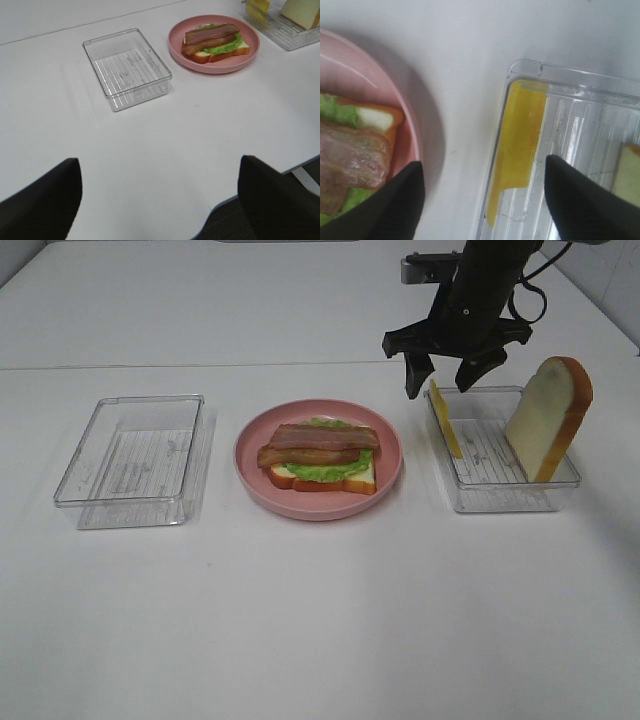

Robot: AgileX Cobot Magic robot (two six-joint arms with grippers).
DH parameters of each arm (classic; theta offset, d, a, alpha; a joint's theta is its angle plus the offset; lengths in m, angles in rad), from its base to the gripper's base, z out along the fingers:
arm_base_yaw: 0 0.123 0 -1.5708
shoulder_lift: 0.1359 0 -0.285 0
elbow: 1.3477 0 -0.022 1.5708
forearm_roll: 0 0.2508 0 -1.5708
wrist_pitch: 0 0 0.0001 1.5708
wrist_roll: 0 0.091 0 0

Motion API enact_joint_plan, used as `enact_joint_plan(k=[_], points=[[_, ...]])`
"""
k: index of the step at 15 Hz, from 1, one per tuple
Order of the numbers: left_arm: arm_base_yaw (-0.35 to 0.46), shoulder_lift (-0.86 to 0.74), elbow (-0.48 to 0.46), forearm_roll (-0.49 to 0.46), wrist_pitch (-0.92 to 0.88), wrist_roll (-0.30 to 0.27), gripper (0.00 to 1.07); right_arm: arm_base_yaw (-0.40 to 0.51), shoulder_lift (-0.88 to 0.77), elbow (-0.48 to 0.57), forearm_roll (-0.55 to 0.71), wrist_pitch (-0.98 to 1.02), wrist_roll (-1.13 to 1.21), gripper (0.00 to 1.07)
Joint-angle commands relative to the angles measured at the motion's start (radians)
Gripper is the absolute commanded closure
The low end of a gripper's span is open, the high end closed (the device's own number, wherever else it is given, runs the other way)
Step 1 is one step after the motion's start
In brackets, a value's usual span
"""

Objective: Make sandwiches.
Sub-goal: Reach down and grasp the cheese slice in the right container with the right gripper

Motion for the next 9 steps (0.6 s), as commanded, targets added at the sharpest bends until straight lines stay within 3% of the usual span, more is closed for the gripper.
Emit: enact_joint_plan(k=[1,9], points=[[-0.001,-0.021,0.005,0.0,-0.009,-0.004,0.26,-0.01,0.018,-0.008,0.006,-0.014,-0.015,0.45],[-0.001,-0.021,0.005,0.0,-0.009,-0.004,0.26,-0.01,0.048,-0.008,0.004,-0.039,-0.015,0.57]])
